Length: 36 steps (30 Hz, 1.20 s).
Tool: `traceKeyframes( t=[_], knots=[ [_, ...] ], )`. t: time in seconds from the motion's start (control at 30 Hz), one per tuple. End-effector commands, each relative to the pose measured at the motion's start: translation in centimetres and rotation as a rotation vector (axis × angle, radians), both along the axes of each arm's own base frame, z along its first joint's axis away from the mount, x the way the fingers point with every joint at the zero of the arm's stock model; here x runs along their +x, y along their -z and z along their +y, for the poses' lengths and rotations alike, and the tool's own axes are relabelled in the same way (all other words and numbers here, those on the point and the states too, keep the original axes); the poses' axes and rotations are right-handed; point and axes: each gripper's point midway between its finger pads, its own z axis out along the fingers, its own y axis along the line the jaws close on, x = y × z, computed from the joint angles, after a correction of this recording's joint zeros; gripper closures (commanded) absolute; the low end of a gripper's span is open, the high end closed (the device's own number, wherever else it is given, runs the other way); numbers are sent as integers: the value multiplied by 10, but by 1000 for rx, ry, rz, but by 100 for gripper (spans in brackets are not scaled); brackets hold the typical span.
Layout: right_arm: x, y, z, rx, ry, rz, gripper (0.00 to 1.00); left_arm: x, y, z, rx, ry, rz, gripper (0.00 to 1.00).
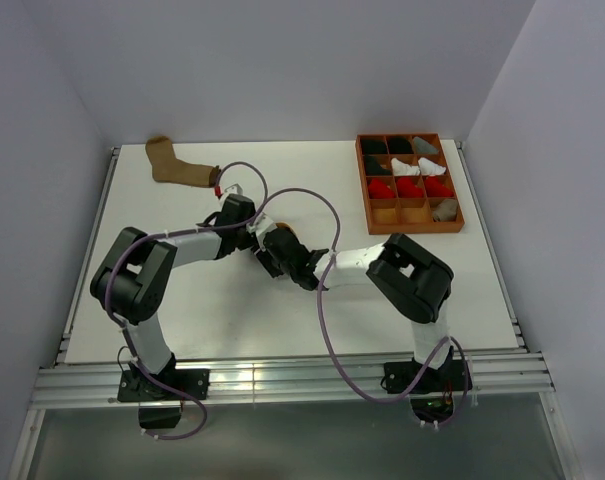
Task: Roll the socks
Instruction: Roll the sock at the center of the board.
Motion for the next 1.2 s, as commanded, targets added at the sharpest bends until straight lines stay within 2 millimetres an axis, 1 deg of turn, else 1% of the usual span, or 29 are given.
traceKeyframes(
  t=[0.0, 0.03, 0.1, 0.13, 0.2, 0.23, 0.27, 0.3, 0.37, 0.4, 0.43, 0.47, 0.5, 0.53, 0.6, 0.63, 0.67, 0.7, 0.73, 0.77, 0.8, 0.83, 0.87, 0.93, 0.97, 1.0, 1.03, 1.07, 1.17],
  knots=[
    [5, -19, 14, 55, -8, -35, 52, -75, 61, 1, 84, 123, 268, 55],
    [1, -16, 10, 50, -3, -27, 53, -83, 62, -7, 55, 150, 273, 55],
    [-2, -18, 2, 49, 16, -26, 53, -94, 64, -15, 24, 159, 293, 55],
    [-4, -20, -1, 53, 21, -26, 52, -103, 66, -17, 8, 169, 311, 55],
    [-7, -24, -7, 56, 24, -30, 52, -111, 66, -21, -21, 161, 327, 55],
    [-12, -19, -12, 65, 46, -8, 52, -118, 65, -23, -31, 164, 338, 55],
    [-13, -22, -14, 74, 49, -8, 52, -122, 66, -24, -48, 152, 351, 55],
    [-17, -17, -18, 66, 54, 1, 52, -129, 67, -24, -52, 150, 363, 55],
    [-21, -15, -22, 72, 61, 11, 53, -134, 63, -27, -78, 132, 368, 55],
    [-23, -15, -22, 74, 58, 18, 57, -139, 63, -28, -83, 132, 376, 55],
    [-27, -11, -24, 76, 55, 33, 63, -147, 64, -25, -87, 127, 389, 55],
    [-32, -13, -22, 90, 35, 43, 67, -143, 61, -27, -108, 109, 367, 55],
    [-37, -11, -24, 92, 23, 59, 72, -146, 63, -21, -91, 91, 368, 55],
    [-40, -12, -23, 102, 11, 70, 78, -144, 57, -19, -93, 78, 354, 55],
    [-49, -15, -19, 127, -31, 105, 82, -136, 52, -14, -79, 43, 315, 53],
    [-50, -16, -18, 144, -42, 127, 86, -132, 45, -15, -89, 44, 292, 52],
    [-52, -19, -18, 157, -54, 142, 88, -131, 41, -15, -86, 53, 278, 52],
    [-59, -20, -13, 180, -99, 179, 90, -123, 36, -16, -86, 51, 253, 49],
    [-62, -22, -11, 201, -115, 209, 94, -125, 34, -15, -76, 57, 258, 47],
    [-59, -23, -14, 218, -113, 233, 96, -123, 31, -15, -70, 69, 248, 46],
    [-66, -25, -10, 252, -163, 280, 98, -121, 27, -17, -72, 75, 239, 44],
    [-68, -26, -10, 276, -168, 313, 100, -119, 24, -18, -74, 78, 232, 43],
    [-63, -28, -14, 302, -168, 340, 100, -118, 22, -17, -70, 86, 222, 42],
    [-71, -31, -12, 367, -223, 437, 100, -111, 16, -13, -54, 67, 183, 40],
    [-63, -35, -17, 401, -216, 454, 100, -109, 14, -11, -57, 62, 171, 38],
    [-70, -38, -16, 440, -252, 514, 100, -107, 7, -11, -65, 62, 150, 37],
    [-70, -33, -18, 453, -254, 553, 100, -106, 5, -10, -73, 58, 143, 36],
    [-64, -35, -21, 478, -253, 569, 100, -105, 4, -5, -80, 47, 137, 34],
    [-70, -33, -21, 562, -294, 684, 100, -95, -17, -4, -153, 42, 59, 32]
  ],
)
